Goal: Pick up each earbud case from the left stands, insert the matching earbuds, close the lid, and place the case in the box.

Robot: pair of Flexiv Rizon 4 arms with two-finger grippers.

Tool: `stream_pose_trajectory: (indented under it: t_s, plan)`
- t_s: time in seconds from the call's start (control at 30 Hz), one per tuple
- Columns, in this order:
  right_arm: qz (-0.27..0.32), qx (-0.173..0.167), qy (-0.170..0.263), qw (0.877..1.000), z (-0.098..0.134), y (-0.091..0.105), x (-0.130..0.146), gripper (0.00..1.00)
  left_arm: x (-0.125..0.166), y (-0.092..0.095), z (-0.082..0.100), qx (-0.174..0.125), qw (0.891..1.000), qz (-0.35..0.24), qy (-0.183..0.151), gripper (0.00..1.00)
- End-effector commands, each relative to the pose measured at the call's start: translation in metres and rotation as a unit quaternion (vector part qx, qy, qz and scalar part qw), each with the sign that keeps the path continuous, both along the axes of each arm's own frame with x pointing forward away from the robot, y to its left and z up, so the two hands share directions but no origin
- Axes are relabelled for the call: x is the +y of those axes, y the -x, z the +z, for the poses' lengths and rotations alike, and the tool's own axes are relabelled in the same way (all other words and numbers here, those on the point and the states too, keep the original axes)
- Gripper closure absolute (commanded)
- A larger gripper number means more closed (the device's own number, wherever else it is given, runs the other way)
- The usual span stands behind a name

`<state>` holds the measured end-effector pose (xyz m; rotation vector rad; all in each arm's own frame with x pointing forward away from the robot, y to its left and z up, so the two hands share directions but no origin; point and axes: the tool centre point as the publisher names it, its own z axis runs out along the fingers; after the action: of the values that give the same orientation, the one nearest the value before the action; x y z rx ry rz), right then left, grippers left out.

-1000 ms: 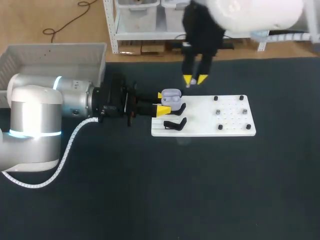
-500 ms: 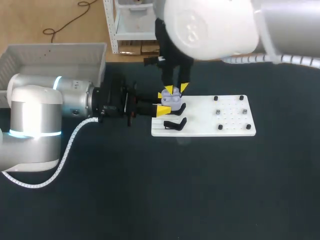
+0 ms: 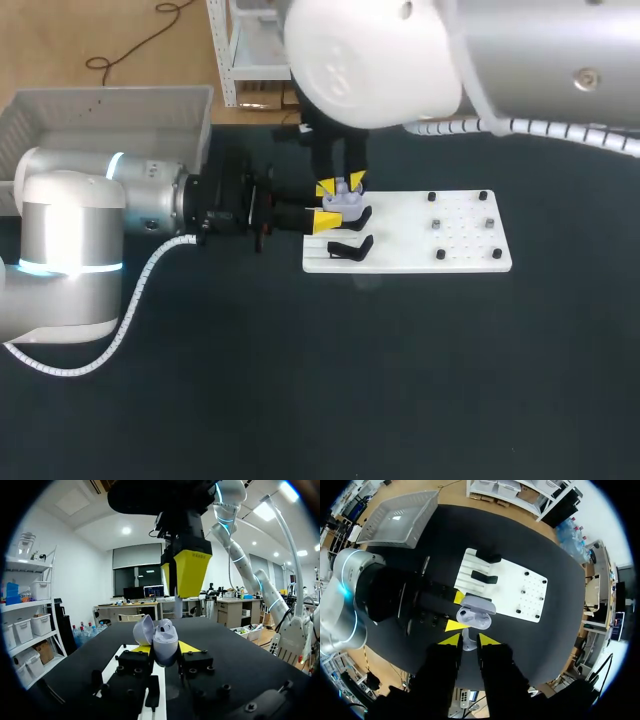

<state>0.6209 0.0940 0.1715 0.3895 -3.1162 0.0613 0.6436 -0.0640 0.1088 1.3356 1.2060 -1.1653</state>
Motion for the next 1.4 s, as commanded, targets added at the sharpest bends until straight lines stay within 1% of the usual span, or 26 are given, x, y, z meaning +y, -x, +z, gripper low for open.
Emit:
stream_pose_trajectory:
  t_s: [0.03, 0.63, 1.4]
  plan:
    - [0.0, 0.004, 0.003, 1.0, -0.001, -0.005, 0.001, 1.0, 0.0, 0.001, 0.0, -0.001, 1.0, 0.001, 0.001, 1.0]
    - [0.008, 0.013, 0.007, 1.0, -0.008, -0.008, 0.006, 1.0, 0.0, 0.001, 0.0, -0.001, 1.0, 0.001, 0.001, 1.0]
    - [0.003, 0.024, 0.008, 1.0, -0.018, -0.014, 0.004, 1.0, 0.0, 0.001, 0.0, -0.001, 1.0, 0.001, 0.001, 1.0]
